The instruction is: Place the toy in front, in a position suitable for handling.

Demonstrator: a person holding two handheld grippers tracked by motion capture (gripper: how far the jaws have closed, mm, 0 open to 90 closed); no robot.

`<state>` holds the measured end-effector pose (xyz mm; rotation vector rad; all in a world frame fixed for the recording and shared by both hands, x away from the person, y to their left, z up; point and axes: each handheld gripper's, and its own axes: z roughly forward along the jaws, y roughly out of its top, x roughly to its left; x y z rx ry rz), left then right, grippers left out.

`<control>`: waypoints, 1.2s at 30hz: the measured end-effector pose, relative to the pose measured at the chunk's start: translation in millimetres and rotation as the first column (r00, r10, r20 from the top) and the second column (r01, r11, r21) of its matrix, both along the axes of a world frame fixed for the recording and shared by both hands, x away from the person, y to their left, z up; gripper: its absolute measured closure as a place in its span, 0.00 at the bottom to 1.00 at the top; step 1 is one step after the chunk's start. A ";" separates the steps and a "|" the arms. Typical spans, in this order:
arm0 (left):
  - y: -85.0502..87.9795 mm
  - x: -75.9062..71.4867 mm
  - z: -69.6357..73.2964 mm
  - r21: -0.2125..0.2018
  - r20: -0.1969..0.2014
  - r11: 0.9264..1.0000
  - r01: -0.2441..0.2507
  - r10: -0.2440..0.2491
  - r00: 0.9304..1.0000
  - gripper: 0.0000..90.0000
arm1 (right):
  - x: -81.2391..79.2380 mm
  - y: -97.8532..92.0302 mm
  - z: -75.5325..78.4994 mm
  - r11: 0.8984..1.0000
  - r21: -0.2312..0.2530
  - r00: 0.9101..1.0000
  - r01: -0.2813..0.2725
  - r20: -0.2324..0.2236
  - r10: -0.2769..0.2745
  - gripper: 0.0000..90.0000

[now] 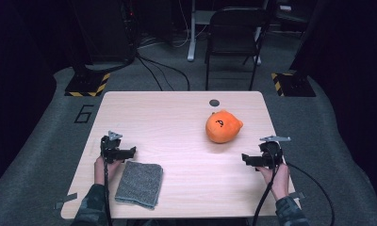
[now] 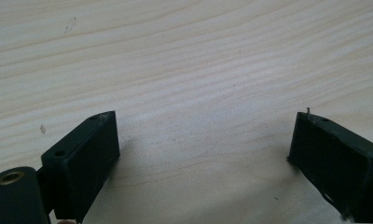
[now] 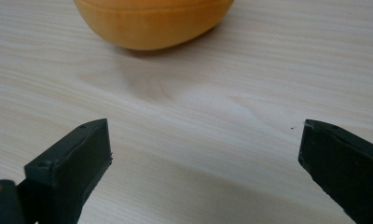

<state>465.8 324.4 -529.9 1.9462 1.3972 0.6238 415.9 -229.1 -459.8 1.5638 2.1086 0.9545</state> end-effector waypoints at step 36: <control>-0.6 0.6 0.0 -0.005 -0.002 1.000 0.002 -0.002 1.000 0.09 | 123.1 87.4 41.0 0.986 0.115 0.990 0.123 -0.090 -0.113 0.02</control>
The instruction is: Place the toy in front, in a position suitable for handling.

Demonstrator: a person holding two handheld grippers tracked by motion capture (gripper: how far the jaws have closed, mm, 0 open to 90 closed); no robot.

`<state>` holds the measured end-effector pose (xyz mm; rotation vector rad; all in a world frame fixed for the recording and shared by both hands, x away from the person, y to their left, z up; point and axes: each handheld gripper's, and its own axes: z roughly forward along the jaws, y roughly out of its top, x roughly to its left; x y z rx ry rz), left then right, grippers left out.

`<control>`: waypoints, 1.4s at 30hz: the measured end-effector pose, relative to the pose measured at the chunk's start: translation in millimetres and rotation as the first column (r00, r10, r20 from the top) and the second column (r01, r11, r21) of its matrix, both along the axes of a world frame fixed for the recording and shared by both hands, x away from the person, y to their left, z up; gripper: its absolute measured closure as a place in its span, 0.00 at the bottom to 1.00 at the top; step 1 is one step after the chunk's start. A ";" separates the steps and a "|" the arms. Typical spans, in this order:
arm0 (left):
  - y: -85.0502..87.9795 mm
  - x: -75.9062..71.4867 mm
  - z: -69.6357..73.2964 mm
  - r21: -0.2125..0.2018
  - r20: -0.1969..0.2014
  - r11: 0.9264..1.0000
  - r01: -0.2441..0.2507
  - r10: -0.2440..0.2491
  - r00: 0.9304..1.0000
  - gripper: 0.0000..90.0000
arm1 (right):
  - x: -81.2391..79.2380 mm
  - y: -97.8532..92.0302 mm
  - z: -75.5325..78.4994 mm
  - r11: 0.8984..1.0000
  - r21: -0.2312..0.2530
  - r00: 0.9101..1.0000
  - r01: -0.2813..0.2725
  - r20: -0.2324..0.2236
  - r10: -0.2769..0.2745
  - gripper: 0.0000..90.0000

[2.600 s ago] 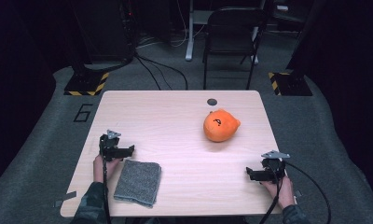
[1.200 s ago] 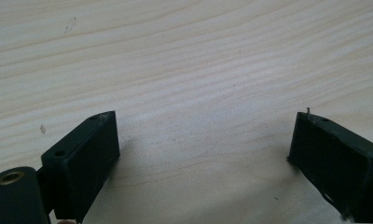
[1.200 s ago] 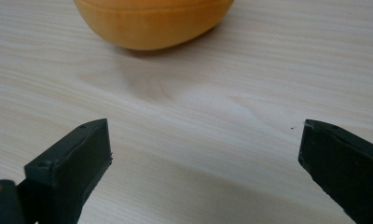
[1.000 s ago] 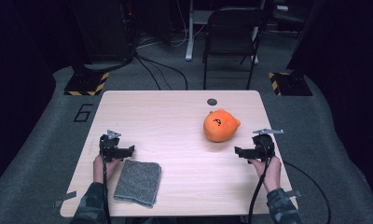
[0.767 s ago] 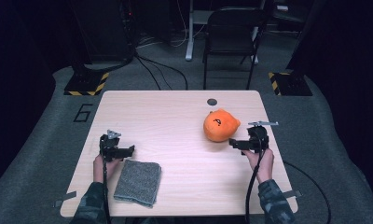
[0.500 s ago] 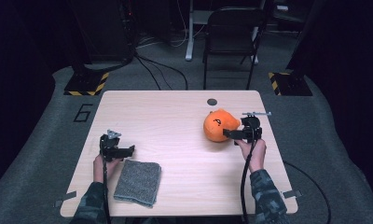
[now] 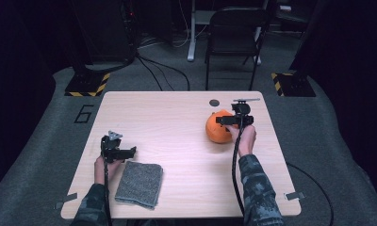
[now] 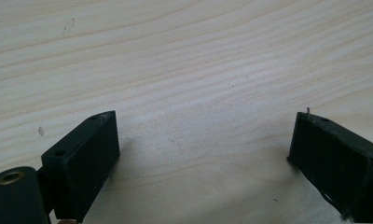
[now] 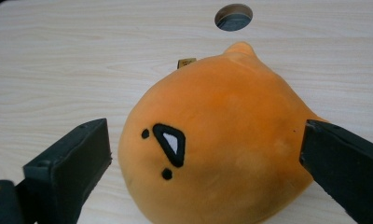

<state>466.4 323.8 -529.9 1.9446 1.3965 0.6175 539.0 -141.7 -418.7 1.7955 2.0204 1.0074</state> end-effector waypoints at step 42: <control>0.0 1.0 -0.1 0.002 0.003 1.000 0.007 -0.007 1.000 0.09 | -6.8 3.5 11.7 0.975 -0.165 0.973 -0.151 0.149 0.176 0.82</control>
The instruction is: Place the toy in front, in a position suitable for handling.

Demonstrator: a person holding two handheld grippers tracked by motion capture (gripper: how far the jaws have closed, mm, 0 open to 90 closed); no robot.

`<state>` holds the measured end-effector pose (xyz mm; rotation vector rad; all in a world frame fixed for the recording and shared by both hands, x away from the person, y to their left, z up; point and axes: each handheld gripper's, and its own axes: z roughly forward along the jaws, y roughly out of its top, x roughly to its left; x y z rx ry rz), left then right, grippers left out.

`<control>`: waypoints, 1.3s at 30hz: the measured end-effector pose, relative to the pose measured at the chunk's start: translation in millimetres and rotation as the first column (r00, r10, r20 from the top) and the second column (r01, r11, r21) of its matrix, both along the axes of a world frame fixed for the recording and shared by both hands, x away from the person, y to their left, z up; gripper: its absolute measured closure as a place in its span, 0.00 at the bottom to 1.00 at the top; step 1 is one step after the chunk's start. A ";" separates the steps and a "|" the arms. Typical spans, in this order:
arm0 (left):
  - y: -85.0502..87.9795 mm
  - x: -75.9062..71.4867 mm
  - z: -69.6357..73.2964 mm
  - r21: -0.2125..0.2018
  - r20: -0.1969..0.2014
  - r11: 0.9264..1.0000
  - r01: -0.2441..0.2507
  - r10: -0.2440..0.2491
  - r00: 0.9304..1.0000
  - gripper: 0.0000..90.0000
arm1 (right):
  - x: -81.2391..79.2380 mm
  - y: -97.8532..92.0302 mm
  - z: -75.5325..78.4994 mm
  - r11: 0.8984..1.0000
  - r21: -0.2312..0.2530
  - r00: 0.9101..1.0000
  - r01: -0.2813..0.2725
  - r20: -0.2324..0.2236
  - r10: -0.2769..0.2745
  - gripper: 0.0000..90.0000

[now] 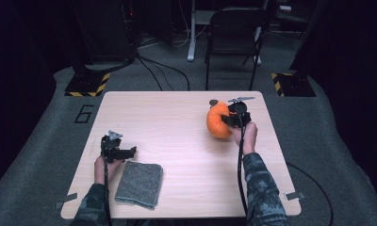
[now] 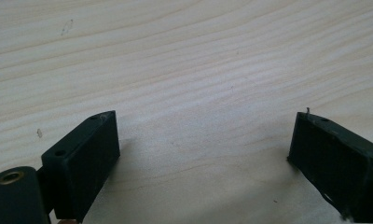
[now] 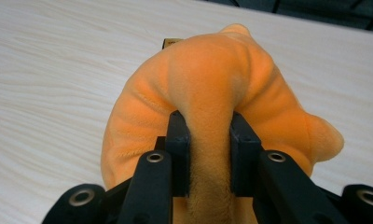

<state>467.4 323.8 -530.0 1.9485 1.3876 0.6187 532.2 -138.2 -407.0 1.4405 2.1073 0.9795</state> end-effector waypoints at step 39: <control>-0.1 0.0 -0.1 0.000 0.001 1.000 0.000 0.000 1.000 0.09 | -39.1 17.7 -4.9 0.806 -0.214 0.830 -0.552 -0.041 0.557 0.78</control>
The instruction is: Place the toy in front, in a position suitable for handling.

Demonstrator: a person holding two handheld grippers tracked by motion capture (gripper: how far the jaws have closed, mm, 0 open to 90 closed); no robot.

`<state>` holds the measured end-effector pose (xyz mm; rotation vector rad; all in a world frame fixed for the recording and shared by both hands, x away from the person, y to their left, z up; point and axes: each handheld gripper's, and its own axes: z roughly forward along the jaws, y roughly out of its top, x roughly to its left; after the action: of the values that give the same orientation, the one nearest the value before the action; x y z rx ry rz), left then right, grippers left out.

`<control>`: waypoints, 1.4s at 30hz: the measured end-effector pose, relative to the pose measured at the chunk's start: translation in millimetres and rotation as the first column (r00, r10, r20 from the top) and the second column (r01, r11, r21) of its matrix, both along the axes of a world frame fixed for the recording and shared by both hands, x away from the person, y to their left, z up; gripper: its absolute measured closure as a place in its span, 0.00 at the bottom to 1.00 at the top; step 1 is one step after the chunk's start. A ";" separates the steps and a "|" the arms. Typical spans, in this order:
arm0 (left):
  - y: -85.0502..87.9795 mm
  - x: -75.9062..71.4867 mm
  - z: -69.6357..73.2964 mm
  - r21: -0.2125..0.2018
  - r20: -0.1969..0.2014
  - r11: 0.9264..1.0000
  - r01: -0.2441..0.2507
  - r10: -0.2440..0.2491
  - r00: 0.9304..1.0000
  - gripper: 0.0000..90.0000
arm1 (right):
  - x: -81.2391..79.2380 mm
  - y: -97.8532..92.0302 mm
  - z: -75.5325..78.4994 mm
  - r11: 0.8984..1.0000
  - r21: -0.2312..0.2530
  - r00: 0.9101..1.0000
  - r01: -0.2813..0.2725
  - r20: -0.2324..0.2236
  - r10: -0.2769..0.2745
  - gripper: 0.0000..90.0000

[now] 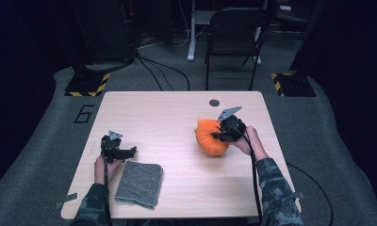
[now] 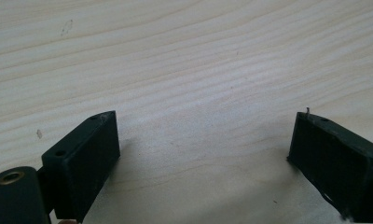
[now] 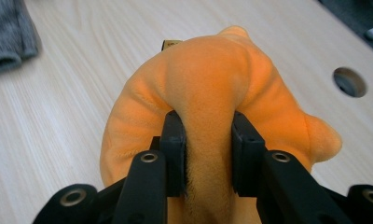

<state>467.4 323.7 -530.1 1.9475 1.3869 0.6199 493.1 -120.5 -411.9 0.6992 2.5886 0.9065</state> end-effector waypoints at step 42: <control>0.3 -0.5 0.2 0.002 -0.004 1.000 0.003 -0.003 1.000 0.09 | 4.5 33.3 -28.4 0.786 0.074 0.782 0.614 -0.192 -0.593 0.17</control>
<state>466.9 324.0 -529.9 1.9530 1.3854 0.6163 497.6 -87.2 -440.3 1.5855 2.1834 0.8257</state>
